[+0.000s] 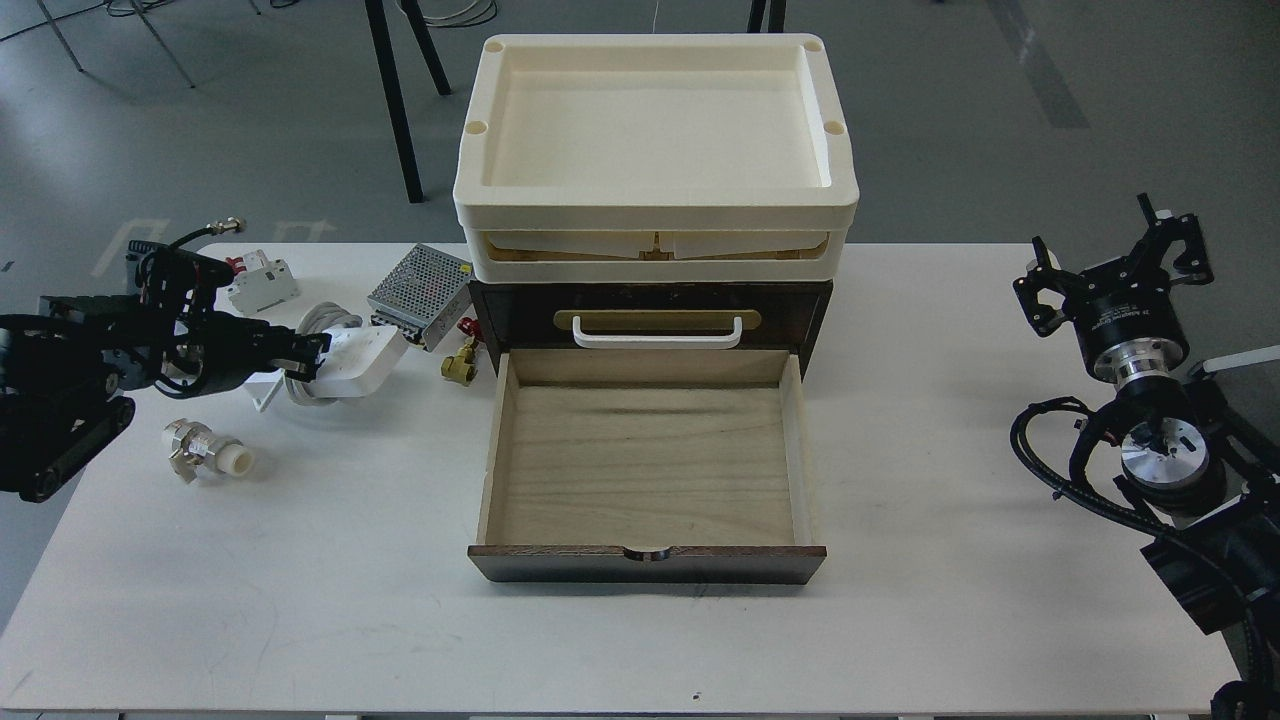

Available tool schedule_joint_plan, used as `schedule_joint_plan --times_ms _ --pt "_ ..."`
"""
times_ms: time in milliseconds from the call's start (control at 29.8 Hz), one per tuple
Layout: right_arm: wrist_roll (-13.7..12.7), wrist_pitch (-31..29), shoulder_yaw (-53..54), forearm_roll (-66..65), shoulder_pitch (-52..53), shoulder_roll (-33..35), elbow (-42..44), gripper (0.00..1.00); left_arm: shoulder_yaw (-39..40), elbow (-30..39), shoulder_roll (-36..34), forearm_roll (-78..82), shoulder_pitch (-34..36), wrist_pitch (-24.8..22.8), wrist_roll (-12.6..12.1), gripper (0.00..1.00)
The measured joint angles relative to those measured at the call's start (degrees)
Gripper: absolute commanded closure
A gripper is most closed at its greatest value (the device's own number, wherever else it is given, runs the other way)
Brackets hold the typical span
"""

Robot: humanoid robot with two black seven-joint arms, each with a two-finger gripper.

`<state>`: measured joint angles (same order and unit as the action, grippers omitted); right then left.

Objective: Put charging cable into cabinet
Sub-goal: 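Lift the power strip and carry it over the open drawer, then lower the power strip into the drawer and open the left gripper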

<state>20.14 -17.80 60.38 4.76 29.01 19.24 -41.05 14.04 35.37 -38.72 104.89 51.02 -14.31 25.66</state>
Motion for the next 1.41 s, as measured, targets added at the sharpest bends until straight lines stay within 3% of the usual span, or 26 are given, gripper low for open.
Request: schedule_joint_plan --times_ms 134,402,570,872,1006,1207,1274,1408 --pt "0.07 0.16 0.0 0.0 0.0 0.0 0.0 0.0 0.14 1.83 -5.68 -0.89 5.76 -2.99 2.01 0.97" --pt "0.08 0.21 0.0 0.0 0.0 0.0 0.0 0.0 0.37 7.26 -13.91 -1.01 21.28 -6.52 2.33 0.98" --pt "0.08 0.22 0.0 0.0 0.01 0.0 0.0 0.0 0.62 23.19 -17.17 -0.96 30.74 -9.98 2.37 0.99" --pt "0.08 0.22 -0.02 -0.02 0.16 0.32 0.19 0.0 0.66 54.21 -16.08 -0.88 39.77 -13.26 2.04 0.99" --pt "0.08 0.22 -0.09 -0.18 0.25 0.5 0.27 0.0 0.55 63.82 -12.36 -0.92 39.39 -13.65 1.86 0.99" --pt "0.08 0.22 -0.05 -0.19 0.25 0.39 0.27 0.0 -0.61 65.74 -6.36 -0.88 29.03 -13.71 1.18 0.99" --pt "0.08 0.22 -0.02 -0.19 0.25 0.32 0.26 0.0 -1.15 65.69 -5.42 -0.37 23.78 -13.72 -0.3 0.98" --pt "0.09 0.27 0.0 -0.19 0.3 0.13 0.23 0.0 -1.56 63.66 -2.71 2.04 14.57 -13.71 -5.81 0.97"
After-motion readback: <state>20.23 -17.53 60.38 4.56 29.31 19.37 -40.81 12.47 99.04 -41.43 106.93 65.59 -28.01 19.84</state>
